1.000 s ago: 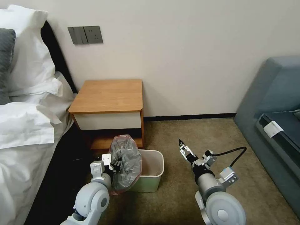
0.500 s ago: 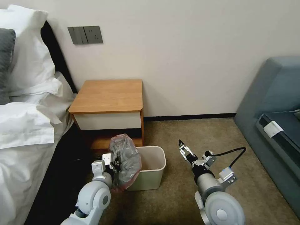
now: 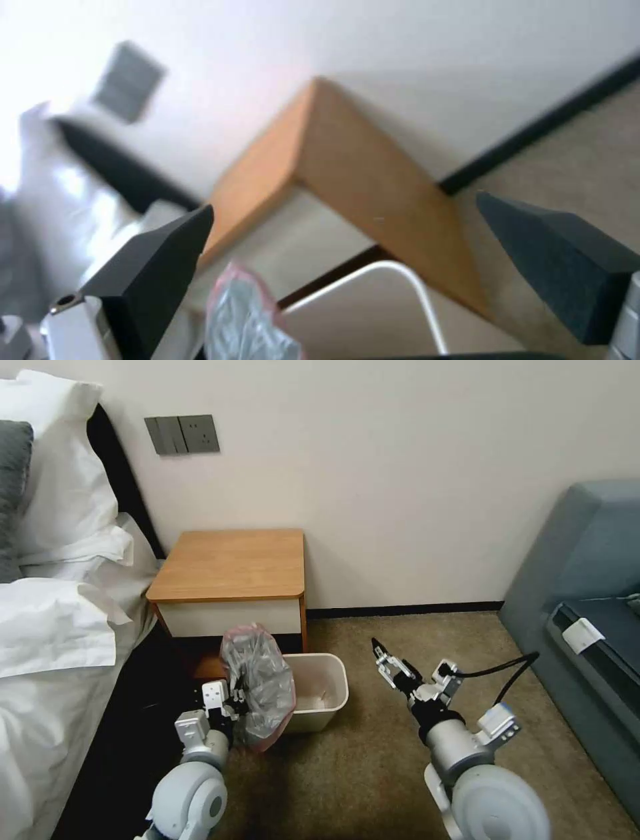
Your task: Pick up the garbage bag from the table and place it over the trash can.
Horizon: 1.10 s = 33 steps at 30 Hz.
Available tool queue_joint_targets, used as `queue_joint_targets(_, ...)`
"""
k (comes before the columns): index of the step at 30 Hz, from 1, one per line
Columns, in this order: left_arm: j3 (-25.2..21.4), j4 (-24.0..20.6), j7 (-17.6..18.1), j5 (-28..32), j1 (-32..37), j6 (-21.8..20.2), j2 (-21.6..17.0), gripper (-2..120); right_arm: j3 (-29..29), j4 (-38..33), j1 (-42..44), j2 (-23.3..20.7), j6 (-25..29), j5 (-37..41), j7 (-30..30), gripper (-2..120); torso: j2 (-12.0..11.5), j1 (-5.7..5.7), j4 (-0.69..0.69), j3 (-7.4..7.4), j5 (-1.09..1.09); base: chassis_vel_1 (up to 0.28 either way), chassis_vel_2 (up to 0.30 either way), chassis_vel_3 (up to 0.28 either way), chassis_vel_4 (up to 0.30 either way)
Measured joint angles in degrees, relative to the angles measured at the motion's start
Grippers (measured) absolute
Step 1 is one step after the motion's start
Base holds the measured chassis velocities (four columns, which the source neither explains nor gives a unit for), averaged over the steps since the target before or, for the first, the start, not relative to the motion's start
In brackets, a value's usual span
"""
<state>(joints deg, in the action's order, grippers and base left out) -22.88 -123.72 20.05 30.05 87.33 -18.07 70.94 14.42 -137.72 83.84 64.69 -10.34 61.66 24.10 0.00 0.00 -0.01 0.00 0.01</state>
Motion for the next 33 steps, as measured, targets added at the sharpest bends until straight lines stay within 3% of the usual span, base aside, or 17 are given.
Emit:
queue_joint_targets(2,-1.01,-2.56,-1.54,0.03,0.98,0.01,-0.69,9,0.22,-0.88,-2.19,-3.55,-1.76,2.14,-3.59,100,0.0,0.0,0.0,0.0,0.0,0.0,0.0,0.0,0.0)
queue_joint_targets(4,-1.28,-3.07,-1.94,0.03,1.23,0.01,-0.88,9,0.31,-0.91,-2.82,-4.38,-2.34,2.83,-4.84,100,0.0,0.0,0.01,0.0,-0.01,0.0,0.0,0.0,0.0)
queue_joint_targets(6,-3.12,-4.96,-4.96,-0.44,2.68,-0.05,-1.89,9,-0.54,0.03,-7.55,-8.51,-5.29,5.46,-11.19,100,0.0,0.0,0.0,0.0,-0.01,0.0,0.0,0.0,0.0)
queue_joint_targets(8,-3.3,-5.06,-5.35,-0.58,2.83,-0.03,-1.97,9,-0.71,0.13,-7.93,-8.75,-5.48,5.6,-11.45,100,0.0,0.0,0.0,0.0,0.0,0.0,0.0,0.0,0.0)
queue_joint_targets(11,-5.26,-5.6,-10.25,-3.26,4.68,1.76,-2.65,9,-6.01,3.03,-16.91,-11.44,-8.13,8.46,-12.6,100,0.0,0.0,0.01,0.0,0.0,0.0,0.0,0.0,0.0)
queue_joint_targets(16,-6.38,-5.63,-13.78,-5.83,5.94,4.22,-2.42,9,-10.93,7.15,-23.04,-11.27,-9.03,8.76,-11.73,100,0.0,0.0,0.01,0.0,-0.01,0.0,0.0,0.0,0.0)
queue_joint_targets(18,-7.75,-5.38,-16.86,-8.43,7.27,7.44,-1.85,9,-16.33,11.31,-28.39,-9.31,-9.33,13.16,-8.33,100,0.0,0.01,0.02,0.01,-0.02,0.0,0.0,0.0,0.0)
queue_joint_targets(33,-9.21,-4.85,-20.96,-14.38,9.25,12.61,-0.43,9,-23.53,15.03,-34.66,-8.18,-9.19,12.44,-8.37,97,0.0,0.0,0.01,0.0,-0.01,0.0,0.0,0.0,0.0)
